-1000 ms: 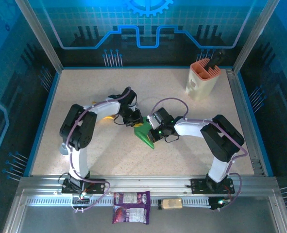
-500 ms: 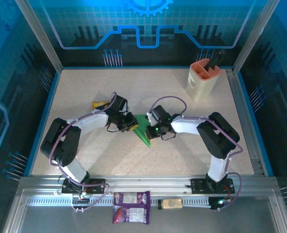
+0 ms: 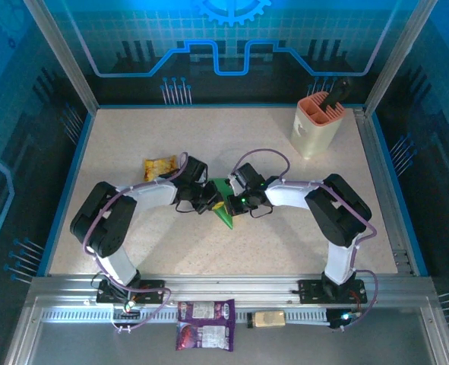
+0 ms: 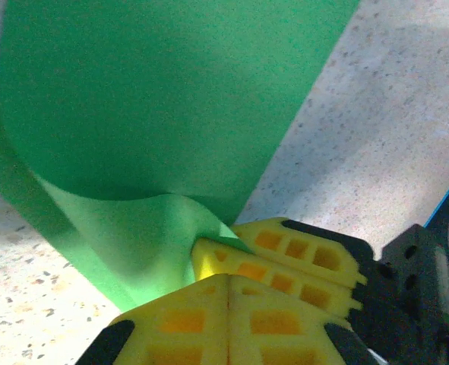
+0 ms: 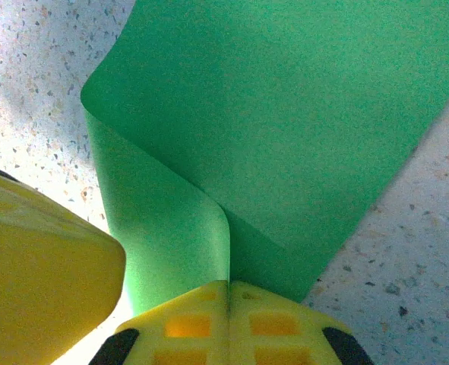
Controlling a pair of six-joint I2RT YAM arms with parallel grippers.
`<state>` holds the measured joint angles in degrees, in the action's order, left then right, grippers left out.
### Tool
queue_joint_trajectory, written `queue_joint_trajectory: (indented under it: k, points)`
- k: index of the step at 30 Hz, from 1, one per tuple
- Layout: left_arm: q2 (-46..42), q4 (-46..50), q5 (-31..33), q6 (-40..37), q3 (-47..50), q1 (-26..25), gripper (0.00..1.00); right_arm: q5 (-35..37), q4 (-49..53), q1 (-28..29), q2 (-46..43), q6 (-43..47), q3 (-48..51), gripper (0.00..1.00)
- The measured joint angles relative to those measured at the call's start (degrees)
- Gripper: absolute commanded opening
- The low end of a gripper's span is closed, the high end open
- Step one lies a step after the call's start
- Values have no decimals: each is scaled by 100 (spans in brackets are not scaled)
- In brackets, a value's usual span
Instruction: Fold a paper plane with a square sheet of paper (pick it up from the middle)
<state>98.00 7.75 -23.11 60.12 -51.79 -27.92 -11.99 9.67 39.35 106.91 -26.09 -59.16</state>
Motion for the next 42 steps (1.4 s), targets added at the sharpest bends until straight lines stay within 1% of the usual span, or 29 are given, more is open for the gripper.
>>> queue_joint_trajectory:
  k: [6,22,26,30,34,37,42]
  points:
    - [46,-59,66,144,247,-2,5,0,39,0,37,0,-59,0]
    - [247,-107,85,146,284,0,5,0,144,0,72,17,-133,1]
    - [247,-105,90,144,284,0,5,0,144,0,72,17,-136,3]
    - [258,-103,107,144,282,0,5,0,153,0,72,17,-146,8]
    - [286,-127,103,144,282,0,5,0,278,0,72,20,-208,18]
    - [295,-144,103,144,282,0,4,24,479,0,66,26,-323,27]
    - [302,-151,103,144,282,0,4,131,752,-4,-205,-28,-345,33]
